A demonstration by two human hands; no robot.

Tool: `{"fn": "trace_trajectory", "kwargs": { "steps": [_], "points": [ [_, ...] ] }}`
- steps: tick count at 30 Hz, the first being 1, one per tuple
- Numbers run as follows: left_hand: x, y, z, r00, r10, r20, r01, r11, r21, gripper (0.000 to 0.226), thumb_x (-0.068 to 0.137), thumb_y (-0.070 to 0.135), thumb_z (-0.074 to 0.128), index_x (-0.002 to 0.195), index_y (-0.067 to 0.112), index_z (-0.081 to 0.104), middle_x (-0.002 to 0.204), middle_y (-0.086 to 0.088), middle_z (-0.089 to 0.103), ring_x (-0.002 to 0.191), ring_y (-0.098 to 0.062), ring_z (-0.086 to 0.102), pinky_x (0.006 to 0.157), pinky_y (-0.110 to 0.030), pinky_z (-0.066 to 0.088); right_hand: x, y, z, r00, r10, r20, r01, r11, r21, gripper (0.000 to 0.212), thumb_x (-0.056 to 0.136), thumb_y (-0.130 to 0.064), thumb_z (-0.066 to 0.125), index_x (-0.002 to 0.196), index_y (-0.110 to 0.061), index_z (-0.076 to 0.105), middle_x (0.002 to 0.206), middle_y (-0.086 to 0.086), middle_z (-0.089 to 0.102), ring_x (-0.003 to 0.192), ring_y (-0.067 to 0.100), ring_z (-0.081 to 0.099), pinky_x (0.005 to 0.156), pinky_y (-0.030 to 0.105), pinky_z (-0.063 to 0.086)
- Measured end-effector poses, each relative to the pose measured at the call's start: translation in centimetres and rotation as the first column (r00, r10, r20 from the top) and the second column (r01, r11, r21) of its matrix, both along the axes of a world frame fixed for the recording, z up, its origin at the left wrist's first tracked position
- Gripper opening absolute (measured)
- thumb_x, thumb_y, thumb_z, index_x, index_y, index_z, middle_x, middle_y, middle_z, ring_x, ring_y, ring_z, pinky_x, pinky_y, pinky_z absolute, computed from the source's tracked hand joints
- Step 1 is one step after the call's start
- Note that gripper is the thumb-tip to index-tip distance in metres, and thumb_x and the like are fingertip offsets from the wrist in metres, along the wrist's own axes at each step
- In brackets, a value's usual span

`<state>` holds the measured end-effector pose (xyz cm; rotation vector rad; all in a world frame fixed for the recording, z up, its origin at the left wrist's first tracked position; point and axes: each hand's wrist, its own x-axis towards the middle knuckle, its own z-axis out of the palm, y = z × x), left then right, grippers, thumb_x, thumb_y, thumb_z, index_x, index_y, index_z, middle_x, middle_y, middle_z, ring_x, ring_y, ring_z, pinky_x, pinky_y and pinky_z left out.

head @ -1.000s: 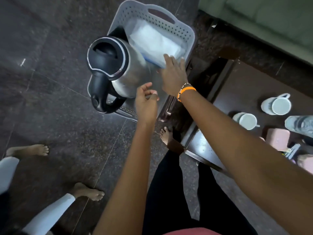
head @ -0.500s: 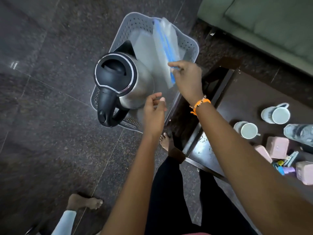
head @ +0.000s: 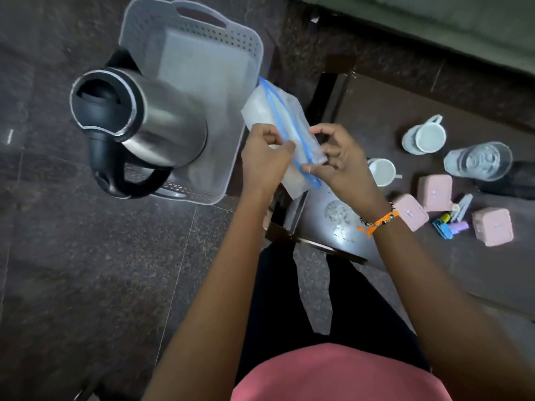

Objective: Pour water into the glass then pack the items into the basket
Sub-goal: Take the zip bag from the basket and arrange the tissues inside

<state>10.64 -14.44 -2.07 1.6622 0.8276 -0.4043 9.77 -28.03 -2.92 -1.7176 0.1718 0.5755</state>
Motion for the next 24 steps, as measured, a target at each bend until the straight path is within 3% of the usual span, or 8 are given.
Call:
{"fn": "trace_trajectory", "kwargs": {
  "steps": [2, 6, 9, 12, 14, 17, 21, 24],
  "points": [
    [-0.8, -1.7, 0.3, 0.999, -0.006, -0.032, 0.006, 1.0, -0.011, 0.025, 0.077, 0.005, 0.06, 0.101, 0.01, 0.056, 0.101, -0.008, 0.065, 0.097, -0.025, 0.066, 0.087, -0.048, 0.055, -1.1, -1.9, 0.1, 0.999, 0.003, -0.035, -0.002, 1.0, 0.006, 0.048, 0.076, 0.001, 0.071, 0.115, -0.019, 0.05, 0.095, 0.024, 0.065, 0.083, 0.022, 0.063, 0.076, 0.038, 0.052],
    [-2.9, -5.6, 1.5, 1.0, -0.021, -0.002, 0.021, 0.999, -0.05, 0.023, 0.076, 0.0, 0.055, 0.093, 0.016, 0.056, 0.1, -0.014, 0.064, 0.092, -0.029, 0.066, 0.081, -0.045, 0.058, -3.1, -5.7, 0.2, 1.0, 0.015, 0.012, -0.013, 0.984, -0.176, 0.049, 0.079, -0.009, 0.071, 0.121, -0.01, 0.045, 0.114, -0.001, 0.048, 0.106, 0.013, 0.052, 0.082, 0.015, 0.045],
    [-4.6, -8.8, 2.2, 0.998, -0.035, 0.05, 0.04, 0.993, -0.111, 0.025, 0.075, -0.004, 0.053, 0.086, 0.018, 0.056, 0.093, -0.014, 0.063, 0.082, -0.021, 0.063, 0.069, -0.029, 0.055, -4.1, -8.7, 0.7, 0.989, 0.028, 0.146, 0.032, 0.919, -0.393, 0.05, 0.074, -0.017, 0.074, 0.117, -0.007, 0.05, 0.114, 0.004, 0.04, 0.111, 0.022, 0.046, 0.097, 0.023, 0.037],
    [-6.1, -11.8, 2.7, 0.994, -0.044, 0.098, 0.055, 0.992, -0.117, 0.025, 0.078, -0.004, 0.054, 0.082, 0.021, 0.057, 0.085, -0.011, 0.062, 0.076, -0.015, 0.062, 0.065, -0.021, 0.056, -4.6, -11.6, 1.9, 0.967, 0.029, 0.255, 0.128, 0.807, -0.576, 0.037, 0.07, -0.02, 0.071, 0.103, -0.009, 0.058, 0.117, 0.013, 0.046, 0.109, 0.027, 0.044, 0.09, 0.016, 0.024],
    [-6.9, -13.5, 3.1, 0.992, -0.024, 0.123, 0.038, 0.993, -0.115, 0.024, 0.079, -0.004, 0.055, 0.082, 0.02, 0.056, 0.082, -0.011, 0.061, 0.078, -0.016, 0.063, 0.067, -0.026, 0.059, -4.9, -13.7, 2.8, 0.95, 0.065, 0.304, 0.159, 0.74, -0.654, 0.028, 0.071, -0.02, 0.067, 0.096, -0.011, 0.06, 0.116, 0.013, 0.047, 0.107, 0.029, 0.044, 0.089, 0.021, 0.027],
    [-8.0, -16.2, 3.7, 0.99, 0.01, 0.143, 0.003, 0.996, -0.093, 0.022, 0.079, -0.005, 0.056, 0.082, 0.017, 0.056, 0.077, -0.01, 0.059, 0.078, -0.017, 0.062, 0.071, -0.033, 0.061, -5.8, -16.7, 4.3, 0.924, 0.067, 0.376, 0.216, 0.718, -0.661, 0.026, 0.073, -0.013, 0.061, 0.098, -0.008, 0.06, 0.117, 0.017, 0.048, 0.107, 0.033, 0.046, 0.095, 0.036, 0.038],
    [-9.3, -18.3, 4.1, 0.983, -0.011, 0.181, 0.025, 0.997, -0.075, 0.02, 0.082, -0.003, 0.056, 0.084, 0.017, 0.056, 0.074, -0.005, 0.057, 0.074, -0.015, 0.061, 0.072, -0.033, 0.06, -7.0, -18.5, 5.2, 0.887, 0.173, 0.429, 0.232, 0.635, -0.737, 0.04, 0.074, -0.01, 0.06, 0.113, -0.01, 0.054, 0.117, 0.014, 0.053, 0.104, 0.034, 0.048, 0.088, 0.04, 0.041],
    [-10.3, -20.0, 4.6, 0.972, -0.06, 0.228, 0.084, 0.992, -0.095, 0.026, 0.084, -0.007, 0.053, 0.081, 0.019, 0.054, 0.071, -0.001, 0.057, 0.066, -0.013, 0.057, 0.071, -0.037, 0.059, -7.8, -19.6, 5.1, 0.943, 0.126, 0.307, 0.096, 0.783, -0.615, 0.044, 0.076, -0.006, 0.059, 0.116, -0.01, 0.042, 0.098, 0.008, 0.06, 0.084, 0.029, 0.055, 0.067, 0.033, 0.04]
  ]
}}
